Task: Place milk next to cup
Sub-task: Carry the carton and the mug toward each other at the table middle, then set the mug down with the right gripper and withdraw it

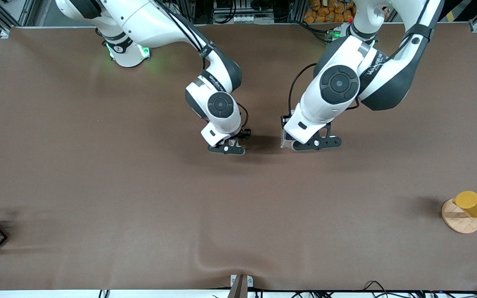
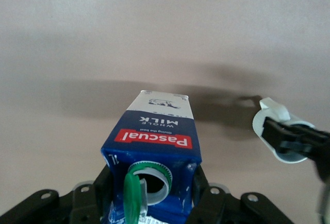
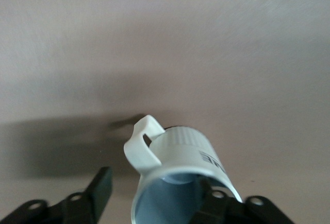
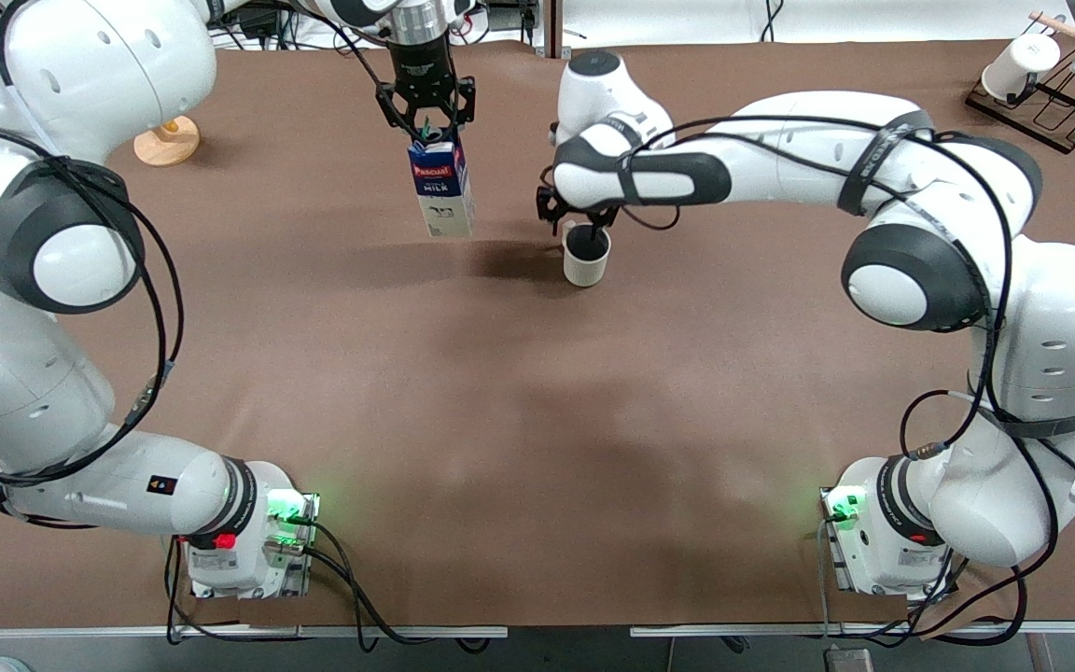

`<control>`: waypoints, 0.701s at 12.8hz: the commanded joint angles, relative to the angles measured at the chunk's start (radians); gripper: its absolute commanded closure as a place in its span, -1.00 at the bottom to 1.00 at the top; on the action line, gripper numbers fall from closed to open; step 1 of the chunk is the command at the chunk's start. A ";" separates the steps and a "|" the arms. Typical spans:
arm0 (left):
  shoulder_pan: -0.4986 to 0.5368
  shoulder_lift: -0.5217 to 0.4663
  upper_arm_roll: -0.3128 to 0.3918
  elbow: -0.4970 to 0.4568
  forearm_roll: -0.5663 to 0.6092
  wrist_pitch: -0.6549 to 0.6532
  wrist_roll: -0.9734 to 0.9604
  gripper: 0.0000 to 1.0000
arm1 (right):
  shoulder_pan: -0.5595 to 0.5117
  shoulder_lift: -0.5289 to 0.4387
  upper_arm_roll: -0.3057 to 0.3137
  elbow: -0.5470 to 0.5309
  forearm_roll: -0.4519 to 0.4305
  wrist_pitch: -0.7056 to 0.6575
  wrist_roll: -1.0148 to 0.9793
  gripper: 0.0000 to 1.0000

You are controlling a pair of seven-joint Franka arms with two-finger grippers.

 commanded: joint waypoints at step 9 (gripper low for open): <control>-0.270 0.028 -0.004 0.007 -0.019 0.038 -0.370 -0.23 | -0.496 -0.487 0.012 -0.017 0.013 -0.456 -0.412 -1.00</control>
